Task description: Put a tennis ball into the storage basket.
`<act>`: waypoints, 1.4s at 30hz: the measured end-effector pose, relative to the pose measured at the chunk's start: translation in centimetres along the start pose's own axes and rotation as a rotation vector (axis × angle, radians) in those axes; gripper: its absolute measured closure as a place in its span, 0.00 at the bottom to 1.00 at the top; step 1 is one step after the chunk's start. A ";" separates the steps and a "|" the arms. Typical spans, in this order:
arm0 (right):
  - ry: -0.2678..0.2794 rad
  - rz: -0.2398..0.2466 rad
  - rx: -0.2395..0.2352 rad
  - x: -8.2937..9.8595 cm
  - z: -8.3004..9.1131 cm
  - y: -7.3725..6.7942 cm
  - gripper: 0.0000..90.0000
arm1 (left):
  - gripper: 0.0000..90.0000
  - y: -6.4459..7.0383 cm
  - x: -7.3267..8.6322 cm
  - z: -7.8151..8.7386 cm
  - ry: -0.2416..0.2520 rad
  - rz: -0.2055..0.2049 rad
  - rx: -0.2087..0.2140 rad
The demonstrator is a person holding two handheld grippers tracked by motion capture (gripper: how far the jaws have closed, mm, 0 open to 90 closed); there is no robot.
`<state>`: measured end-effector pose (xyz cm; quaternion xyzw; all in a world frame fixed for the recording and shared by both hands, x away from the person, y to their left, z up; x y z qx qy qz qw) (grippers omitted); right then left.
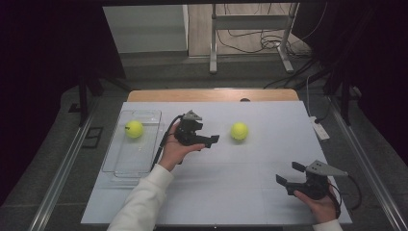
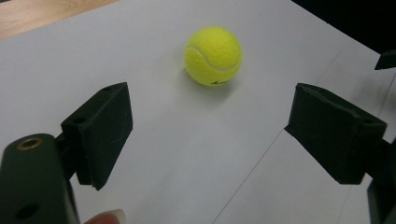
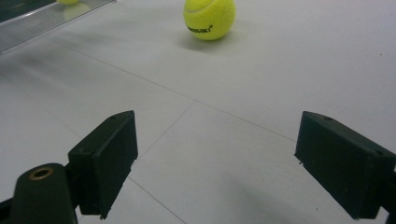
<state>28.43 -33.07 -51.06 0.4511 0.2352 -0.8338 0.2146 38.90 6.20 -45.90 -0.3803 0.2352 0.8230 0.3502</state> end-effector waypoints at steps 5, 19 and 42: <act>-0.002 0.001 -0.003 0.0 0.0 0.0 0.15 | 0.16 0.2 -0.2 -0.4 -0.006 -0.008 0.003; -0.003 0.007 -0.008 0.0 -0.2 0.0 0.15 | 0.16 0.4 -0.7 -1.3 -0.024 -0.016 0.004; -0.006 0.006 -0.009 0.0 -0.3 0.0 0.15 | 0.16 0.6 -1.6 -3.2 -0.050 -0.029 0.010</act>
Point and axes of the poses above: each handheld gripper's, and its own axes: z roughly backward along the jaws, x roughly out of its underside, y roughly to its right, the point moved 1 cm from there along -z, roughly forward along the jaws, and after that the axes turned 7 degrees about -z, right-handed, at the moved point
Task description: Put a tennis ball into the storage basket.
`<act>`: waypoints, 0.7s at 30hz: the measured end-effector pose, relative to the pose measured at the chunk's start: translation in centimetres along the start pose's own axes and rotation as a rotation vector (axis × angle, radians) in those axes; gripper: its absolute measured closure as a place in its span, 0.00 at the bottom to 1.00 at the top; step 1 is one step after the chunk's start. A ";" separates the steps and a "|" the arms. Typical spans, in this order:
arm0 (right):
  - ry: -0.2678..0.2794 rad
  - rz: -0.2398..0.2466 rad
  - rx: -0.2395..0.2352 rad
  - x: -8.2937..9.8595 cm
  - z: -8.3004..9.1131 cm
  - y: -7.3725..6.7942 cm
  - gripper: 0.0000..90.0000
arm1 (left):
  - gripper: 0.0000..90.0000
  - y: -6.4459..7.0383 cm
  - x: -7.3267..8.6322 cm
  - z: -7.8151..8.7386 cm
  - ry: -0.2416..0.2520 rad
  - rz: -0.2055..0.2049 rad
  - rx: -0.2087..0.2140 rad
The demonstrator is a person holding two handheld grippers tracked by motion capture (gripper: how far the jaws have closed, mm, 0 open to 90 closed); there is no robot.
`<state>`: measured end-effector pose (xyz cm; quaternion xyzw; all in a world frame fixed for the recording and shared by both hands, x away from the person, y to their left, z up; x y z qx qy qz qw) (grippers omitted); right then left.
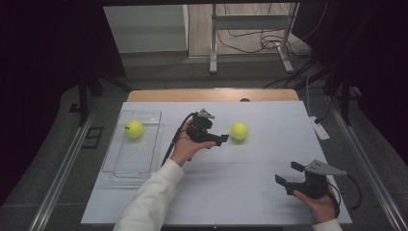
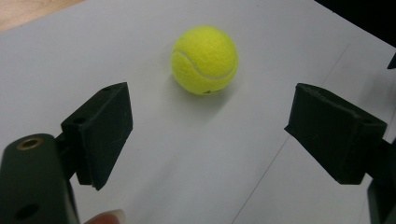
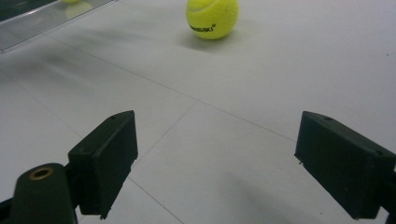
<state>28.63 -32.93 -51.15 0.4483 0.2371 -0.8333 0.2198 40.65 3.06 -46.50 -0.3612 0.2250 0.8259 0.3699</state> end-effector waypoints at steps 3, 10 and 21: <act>0.002 0.000 0.000 0.0 0.0 0.0 0.15 | 0.16 0.0 -0.1 -0.4 0.000 0.004 -0.002; 0.001 -0.002 0.001 0.0 0.0 0.1 0.15 | 0.16 -0.1 -0.4 -1.0 -0.006 0.009 0.002; 0.001 -0.002 0.001 0.0 0.0 0.0 0.15 | 0.16 0.0 -1.1 -2.4 -0.022 0.003 0.012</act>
Point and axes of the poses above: each handheld gripper's, and its own axes: z roughly backward along the jaws, x roughly out of its underside, y roughly to its right, the point moved 1 cm from there along -z, roughly forward along the jaws, and after that the axes turned 7 degrees about -z, right-handed, at the moved point
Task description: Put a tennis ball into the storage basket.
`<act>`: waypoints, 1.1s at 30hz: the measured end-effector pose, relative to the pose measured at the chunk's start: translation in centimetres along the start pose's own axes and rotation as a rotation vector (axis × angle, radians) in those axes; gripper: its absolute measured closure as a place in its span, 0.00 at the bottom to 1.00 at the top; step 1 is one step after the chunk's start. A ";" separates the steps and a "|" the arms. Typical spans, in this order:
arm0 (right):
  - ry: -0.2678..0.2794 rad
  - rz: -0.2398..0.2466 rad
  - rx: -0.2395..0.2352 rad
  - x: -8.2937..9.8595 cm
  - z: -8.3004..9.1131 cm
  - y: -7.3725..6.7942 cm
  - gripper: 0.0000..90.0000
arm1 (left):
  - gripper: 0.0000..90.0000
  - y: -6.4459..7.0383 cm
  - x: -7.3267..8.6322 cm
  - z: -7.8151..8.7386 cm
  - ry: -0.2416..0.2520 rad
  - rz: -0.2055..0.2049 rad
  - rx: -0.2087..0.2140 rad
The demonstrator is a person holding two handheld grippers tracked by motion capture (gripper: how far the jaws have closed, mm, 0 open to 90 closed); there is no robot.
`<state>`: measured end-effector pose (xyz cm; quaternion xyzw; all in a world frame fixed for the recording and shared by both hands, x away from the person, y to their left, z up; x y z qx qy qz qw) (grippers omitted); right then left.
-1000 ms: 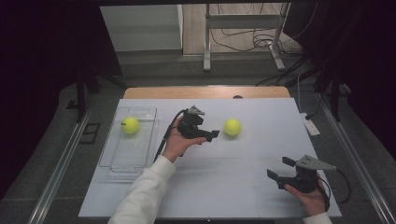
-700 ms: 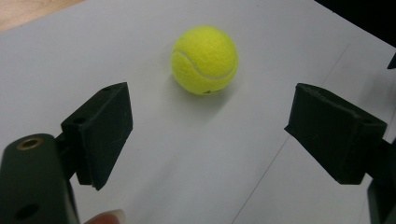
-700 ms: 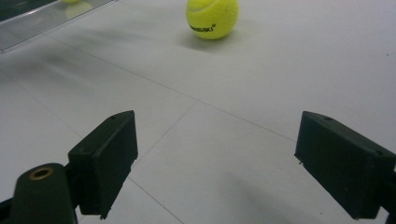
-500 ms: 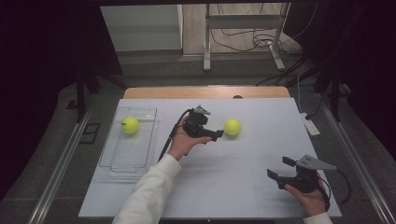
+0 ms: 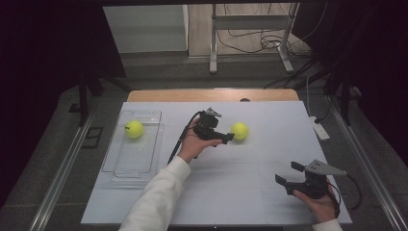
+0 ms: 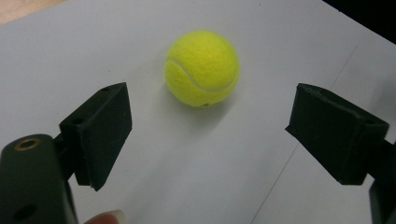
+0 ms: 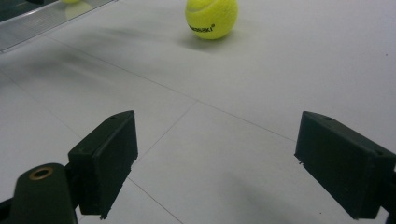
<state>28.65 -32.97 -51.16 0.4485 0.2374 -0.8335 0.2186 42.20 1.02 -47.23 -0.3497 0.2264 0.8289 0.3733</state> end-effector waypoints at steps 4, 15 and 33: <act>0.001 -0.001 0.000 0.0 0.0 0.0 0.15 | 0.16 0.0 -0.2 -0.7 -0.007 0.000 0.003; 0.004 -0.003 -0.004 0.0 0.0 0.0 0.15 | 0.15 -0.1 -0.7 -2.2 -0.026 0.002 0.013; 0.005 -0.005 -0.005 0.0 0.0 0.1 0.15 | 0.13 0.2 -1.6 -4.4 -0.055 -0.011 0.010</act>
Point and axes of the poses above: each handheld gripper's, and its own axes: z roughly backward along the jaws, x roughly out of its underside, y roughly to its right, the point moved 1 cm from there along -z, roughly forward along the jaws, and after that the axes turned 7 degrees about -z, right-handed, at the moved point
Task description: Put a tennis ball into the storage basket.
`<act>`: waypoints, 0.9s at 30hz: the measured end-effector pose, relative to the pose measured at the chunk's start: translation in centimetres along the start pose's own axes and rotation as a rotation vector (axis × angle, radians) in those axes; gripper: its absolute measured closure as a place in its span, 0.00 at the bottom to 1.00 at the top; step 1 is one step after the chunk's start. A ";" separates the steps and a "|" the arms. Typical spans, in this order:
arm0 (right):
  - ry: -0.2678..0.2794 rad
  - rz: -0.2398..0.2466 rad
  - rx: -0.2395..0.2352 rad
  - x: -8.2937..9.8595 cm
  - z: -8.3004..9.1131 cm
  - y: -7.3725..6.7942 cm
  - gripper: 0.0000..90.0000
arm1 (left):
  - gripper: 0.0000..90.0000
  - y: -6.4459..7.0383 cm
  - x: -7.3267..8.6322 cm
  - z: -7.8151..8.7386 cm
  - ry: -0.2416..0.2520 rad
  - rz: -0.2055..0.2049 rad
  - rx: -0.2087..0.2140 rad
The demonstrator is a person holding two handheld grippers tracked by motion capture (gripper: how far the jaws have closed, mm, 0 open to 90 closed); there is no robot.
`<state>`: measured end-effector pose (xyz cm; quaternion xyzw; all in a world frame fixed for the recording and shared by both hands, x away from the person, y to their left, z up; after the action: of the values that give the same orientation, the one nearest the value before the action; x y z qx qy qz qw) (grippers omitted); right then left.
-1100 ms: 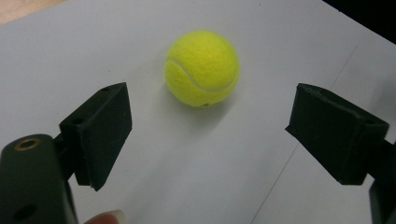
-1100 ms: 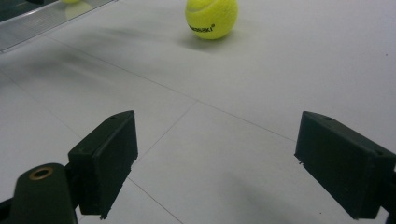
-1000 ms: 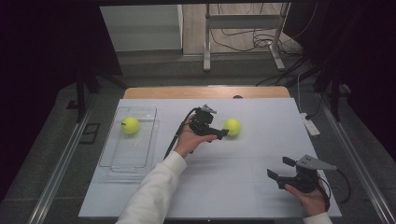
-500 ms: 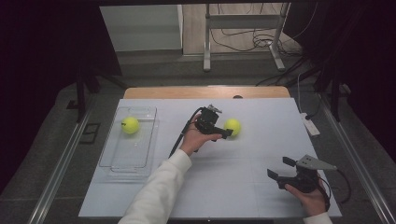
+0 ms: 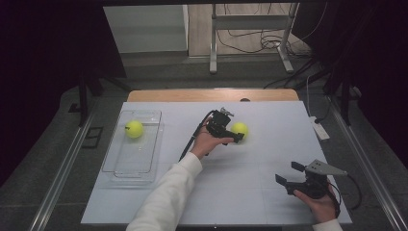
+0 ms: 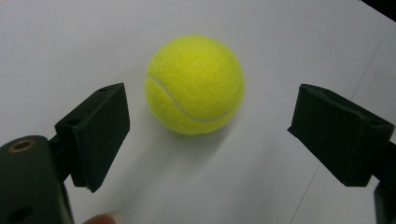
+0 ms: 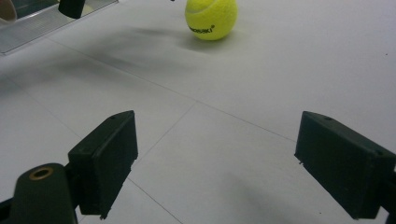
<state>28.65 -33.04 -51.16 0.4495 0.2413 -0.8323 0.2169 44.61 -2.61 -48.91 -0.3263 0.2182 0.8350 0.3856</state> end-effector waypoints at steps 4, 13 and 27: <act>0.001 0.000 -0.002 0.0 0.0 0.0 0.15 | 0.13 0.0 -0.1 -0.5 -0.001 0.003 0.003; 0.005 -0.005 -0.002 0.0 0.1 0.0 0.15 | 0.12 -0.6 -0.3 -1.6 -0.019 0.029 -0.003; 0.008 -0.003 0.002 0.0 0.3 0.0 0.15 | 0.09 -1.2 -1.1 -3.5 -0.041 0.040 -0.001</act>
<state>28.47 -33.24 -51.05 0.4528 0.2422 -0.8309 0.2142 47.44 -4.55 -50.64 -0.3051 0.2161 0.8492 0.3730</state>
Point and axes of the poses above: each handheld gripper's, and its own axes: z roughly backward along the jaws, x roughly out of its underside, y roughly to its right, the point moved 1 cm from there along -z, roughly forward along the jaws, and after that the axes turned 7 degrees about -z, right-handed, at the moved point
